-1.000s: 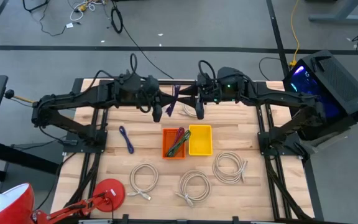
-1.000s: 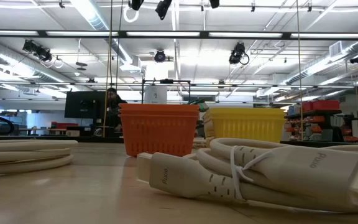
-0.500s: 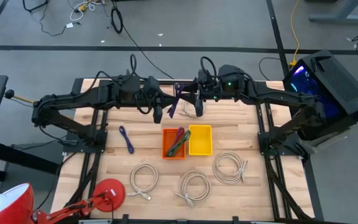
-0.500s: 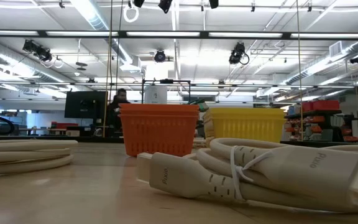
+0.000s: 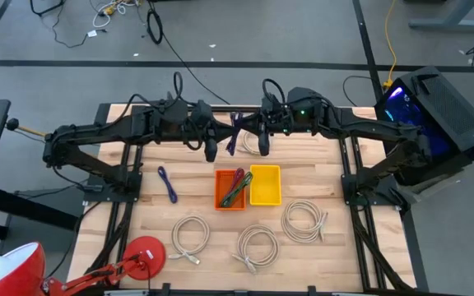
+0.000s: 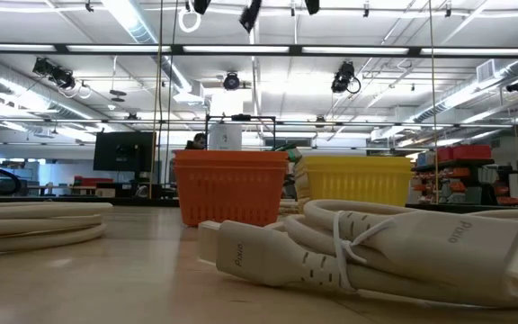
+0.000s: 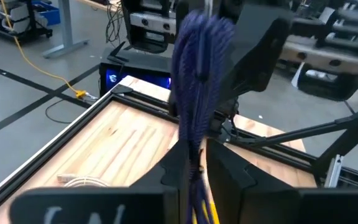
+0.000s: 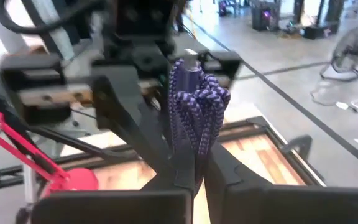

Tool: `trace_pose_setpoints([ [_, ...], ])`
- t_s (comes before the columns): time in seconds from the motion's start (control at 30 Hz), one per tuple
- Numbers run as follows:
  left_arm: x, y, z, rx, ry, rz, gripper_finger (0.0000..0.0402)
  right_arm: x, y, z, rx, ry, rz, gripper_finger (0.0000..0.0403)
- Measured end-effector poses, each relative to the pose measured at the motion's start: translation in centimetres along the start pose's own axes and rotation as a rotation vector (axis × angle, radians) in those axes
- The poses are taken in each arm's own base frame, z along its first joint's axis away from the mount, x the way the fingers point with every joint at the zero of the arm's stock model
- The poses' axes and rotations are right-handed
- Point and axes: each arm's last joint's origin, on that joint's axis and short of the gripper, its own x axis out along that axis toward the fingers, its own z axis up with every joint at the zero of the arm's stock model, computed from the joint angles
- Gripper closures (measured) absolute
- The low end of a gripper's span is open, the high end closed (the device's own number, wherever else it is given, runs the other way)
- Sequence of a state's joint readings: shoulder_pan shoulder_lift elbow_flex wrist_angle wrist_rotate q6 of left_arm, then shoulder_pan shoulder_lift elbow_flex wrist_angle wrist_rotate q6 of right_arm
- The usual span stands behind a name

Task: Pick & Place USB Port
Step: Put the purple charger cable into the orange basket

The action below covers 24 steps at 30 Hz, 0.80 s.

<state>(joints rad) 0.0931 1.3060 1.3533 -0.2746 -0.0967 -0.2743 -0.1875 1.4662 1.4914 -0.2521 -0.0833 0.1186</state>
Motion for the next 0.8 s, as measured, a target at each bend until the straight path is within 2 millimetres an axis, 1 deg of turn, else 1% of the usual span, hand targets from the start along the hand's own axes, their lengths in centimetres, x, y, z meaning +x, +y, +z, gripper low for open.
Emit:
trace_pose_setpoints([
  [0.07,-0.1,0.0,0.2,0.002,-0.016,-0.013,0.0335,0.0,-0.4,-0.3,0.000,0.035,-0.041,0.0393],
  [0.2,-0.7,0.2,0.6,0.041,-0.032,-0.008,0.0332,0.0,-0.8,-1.0,0.006,0.096,-0.062,0.0393],
  [0.27,-1.0,0.6,0.8,0.067,-0.051,0.052,0.0335,-0.1,-0.8,-1.1,0.017,0.115,-0.055,0.0394],
  [0.33,-1.6,1.2,1.0,0.100,-0.058,0.149,0.0341,0.0,-0.6,-1.3,0.032,0.127,-0.033,0.0394],
  [0.43,-2.7,2.4,1.3,0.157,-0.059,0.313,0.0351,0.0,0.1,-1.3,0.053,0.128,0.008,0.0394],
  [0.5,-3.0,3.2,1.6,0.165,-0.065,0.372,0.0356,0.0,0.8,-1.5,0.052,0.142,0.028,0.0394],
  [0.63,-3.0,4.3,1.7,0.157,-0.055,0.396,0.0362,0.0,2.0,-1.9,0.059,0.173,0.043,0.0394],
  [0.8,-2.6,5.2,1.7,0.149,-0.037,0.357,0.0363,0.3,3.4,-2.5,0.085,0.151,0.036,0.0394],
])
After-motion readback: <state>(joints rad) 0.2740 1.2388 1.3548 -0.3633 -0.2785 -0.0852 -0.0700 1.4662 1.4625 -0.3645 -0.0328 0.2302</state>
